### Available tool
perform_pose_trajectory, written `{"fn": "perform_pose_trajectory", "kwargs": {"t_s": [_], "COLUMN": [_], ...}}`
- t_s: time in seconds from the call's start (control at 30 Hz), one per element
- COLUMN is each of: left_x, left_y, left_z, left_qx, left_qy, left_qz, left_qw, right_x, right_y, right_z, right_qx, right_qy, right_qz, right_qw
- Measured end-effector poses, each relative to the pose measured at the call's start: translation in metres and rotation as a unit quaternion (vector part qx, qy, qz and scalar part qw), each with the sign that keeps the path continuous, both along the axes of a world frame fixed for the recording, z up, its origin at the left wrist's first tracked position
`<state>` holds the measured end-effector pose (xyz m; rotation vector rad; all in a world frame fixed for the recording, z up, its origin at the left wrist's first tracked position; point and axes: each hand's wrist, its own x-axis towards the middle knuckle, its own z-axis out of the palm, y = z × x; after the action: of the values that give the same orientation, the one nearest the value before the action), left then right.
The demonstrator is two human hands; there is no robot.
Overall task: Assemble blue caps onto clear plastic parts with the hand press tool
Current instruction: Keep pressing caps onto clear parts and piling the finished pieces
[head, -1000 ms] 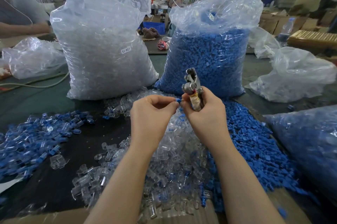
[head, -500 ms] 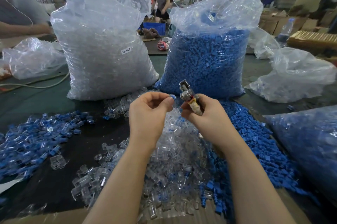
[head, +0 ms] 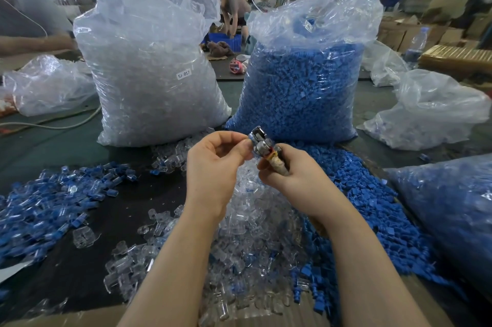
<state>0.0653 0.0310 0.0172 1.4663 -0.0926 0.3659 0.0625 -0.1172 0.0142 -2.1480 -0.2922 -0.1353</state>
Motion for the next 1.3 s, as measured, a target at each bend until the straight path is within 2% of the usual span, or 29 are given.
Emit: {"fn": "perform_pose_trajectory", "kwargs": {"t_s": [0.3, 0.77, 0.93, 1.0, 1.07, 1.1, 1.2, 1.3], "left_x": [0.001, 0.001, 0.004, 0.008, 0.015, 0.018, 0.021, 0.015], "left_y": [0.000, -0.002, 0.004, 0.012, 0.027, 0.037, 0.070, 0.097], "left_z": [-0.001, -0.001, -0.002, -0.003, -0.002, -0.002, -0.006, -0.017], "left_qx": [-0.027, -0.034, -0.046, -0.089, -0.201, -0.274, -0.452, -0.560], "left_qy": [0.013, 0.018, 0.083, 0.124, 0.166, 0.184, 0.215, 0.214], "left_qz": [-0.018, -0.021, -0.042, -0.021, 0.016, 0.035, 0.112, 0.187], "left_qw": [0.999, 0.999, 0.995, 0.988, 0.965, 0.943, 0.858, 0.778], "right_x": [0.001, 0.003, 0.006, 0.009, 0.013, 0.015, 0.017, 0.016], "right_y": [-0.001, -0.001, -0.001, -0.004, -0.010, -0.014, -0.026, -0.031], "right_z": [-0.002, -0.007, -0.009, -0.011, -0.014, -0.015, -0.019, -0.022], "right_qx": [-0.010, -0.079, -0.109, -0.128, -0.137, -0.149, -0.218, -0.269], "right_qy": [0.005, -0.047, -0.053, -0.054, -0.043, -0.030, 0.035, 0.106], "right_qz": [0.005, -0.028, -0.035, -0.058, -0.099, -0.123, -0.178, -0.202], "right_qw": [1.000, 0.995, 0.992, 0.989, 0.985, 0.981, 0.959, 0.936]}}
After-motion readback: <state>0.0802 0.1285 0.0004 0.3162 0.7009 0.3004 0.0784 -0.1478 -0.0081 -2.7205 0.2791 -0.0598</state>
